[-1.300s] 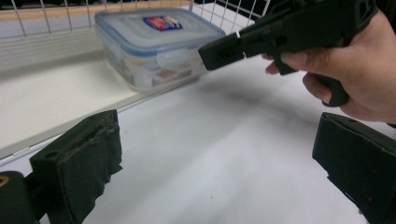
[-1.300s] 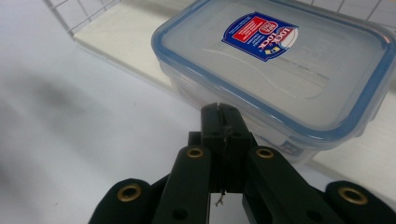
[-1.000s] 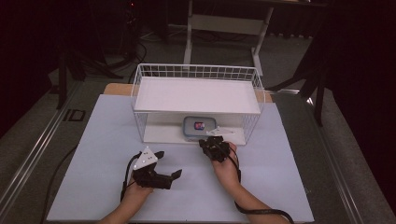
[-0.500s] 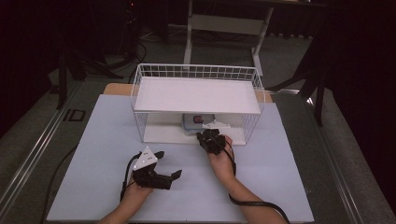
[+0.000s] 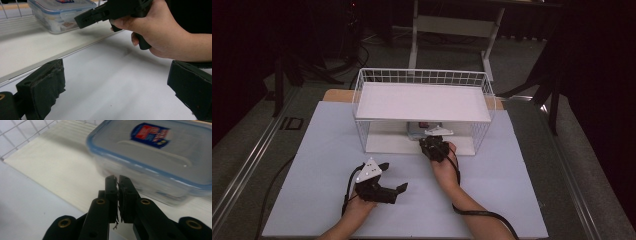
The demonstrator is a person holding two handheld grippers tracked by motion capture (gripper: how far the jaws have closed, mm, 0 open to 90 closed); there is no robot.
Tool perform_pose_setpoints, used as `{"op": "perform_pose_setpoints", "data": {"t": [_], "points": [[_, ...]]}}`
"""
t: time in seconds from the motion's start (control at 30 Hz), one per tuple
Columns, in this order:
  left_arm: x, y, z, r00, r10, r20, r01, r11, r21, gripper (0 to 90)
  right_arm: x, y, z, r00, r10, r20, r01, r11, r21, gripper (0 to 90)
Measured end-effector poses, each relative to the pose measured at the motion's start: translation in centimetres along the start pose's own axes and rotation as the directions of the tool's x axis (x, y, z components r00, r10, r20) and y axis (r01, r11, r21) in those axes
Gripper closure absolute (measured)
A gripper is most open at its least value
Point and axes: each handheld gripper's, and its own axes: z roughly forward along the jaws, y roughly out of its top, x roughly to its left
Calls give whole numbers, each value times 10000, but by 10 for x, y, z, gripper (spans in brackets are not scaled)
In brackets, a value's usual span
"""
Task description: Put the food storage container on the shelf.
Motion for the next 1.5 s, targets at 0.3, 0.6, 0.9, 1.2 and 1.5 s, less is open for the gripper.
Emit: {"op": "perform_pose_setpoints", "data": {"t": [0.3, 0.6, 0.9, 1.2, 1.5], "points": [[0, 2, -2, 10000, 84, -6, -84, 9999, -60, 24, 17, -10, -21, 9979, -409, -493, 403, 9991, -136, 856], [0, 8, -4, 9989, 96, 448, -89, 9998, -165, 24, 12, -22, -56, 9948, -258, -980, 193, 9976, -668, 598], [-2, 16, -6, 9966, 375, 730, -368, 9993, -112, 24, 2, -31, -88, 9930, 117, -1172, -238, 9945, -1020, 296], [1, 25, -11, 9969, 325, 712, -314, 9994, -166, 24, -11, -39, -103, 9885, 154, -1502, -327, 9930, -1131, 144], [5, 21, -21, 9975, 341, 613, -343, 9994, 31, 24, -21, -53, -121, 9881, 234, -1523, -360, 9961, -806, 143]]}}
